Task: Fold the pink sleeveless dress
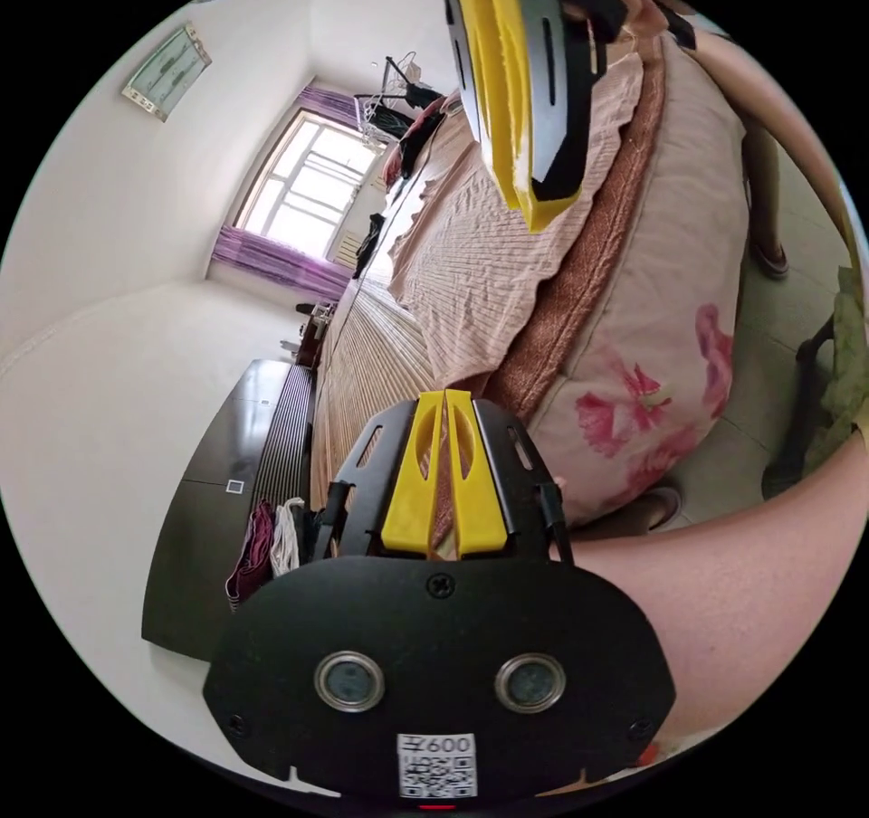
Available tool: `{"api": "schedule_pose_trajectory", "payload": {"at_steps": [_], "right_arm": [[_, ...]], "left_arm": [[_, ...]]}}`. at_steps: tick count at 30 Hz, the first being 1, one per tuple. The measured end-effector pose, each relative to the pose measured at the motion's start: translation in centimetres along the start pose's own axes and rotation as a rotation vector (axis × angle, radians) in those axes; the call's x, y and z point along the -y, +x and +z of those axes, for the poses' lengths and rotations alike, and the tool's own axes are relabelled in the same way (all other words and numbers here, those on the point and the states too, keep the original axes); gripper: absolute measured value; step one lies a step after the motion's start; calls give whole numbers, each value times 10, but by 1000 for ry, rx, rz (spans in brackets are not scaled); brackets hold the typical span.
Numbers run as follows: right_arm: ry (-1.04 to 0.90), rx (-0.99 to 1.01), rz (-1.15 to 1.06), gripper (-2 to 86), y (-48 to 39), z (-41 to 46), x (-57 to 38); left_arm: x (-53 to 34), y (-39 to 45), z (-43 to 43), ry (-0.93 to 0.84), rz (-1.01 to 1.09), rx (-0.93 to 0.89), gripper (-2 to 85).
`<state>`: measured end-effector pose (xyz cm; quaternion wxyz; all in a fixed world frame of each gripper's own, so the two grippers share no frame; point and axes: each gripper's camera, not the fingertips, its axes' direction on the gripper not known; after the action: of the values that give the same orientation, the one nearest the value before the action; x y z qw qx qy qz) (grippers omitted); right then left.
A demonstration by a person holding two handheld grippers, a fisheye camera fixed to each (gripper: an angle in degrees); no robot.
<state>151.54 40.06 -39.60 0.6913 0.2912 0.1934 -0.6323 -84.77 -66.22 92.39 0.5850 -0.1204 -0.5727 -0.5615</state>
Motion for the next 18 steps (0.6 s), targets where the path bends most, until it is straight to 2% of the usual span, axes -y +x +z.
{"api": "schedule_pose_trajectory", "payload": {"at_steps": [6,18], "right_arm": [[2,37,-20,70,-2,11,22],[5,-12,-53,67,-9,33,54]], "left_arm": [[-11,-29,-1,12,-69,-69,11],[-37,-55,3,50,-140,-125,11]]}}
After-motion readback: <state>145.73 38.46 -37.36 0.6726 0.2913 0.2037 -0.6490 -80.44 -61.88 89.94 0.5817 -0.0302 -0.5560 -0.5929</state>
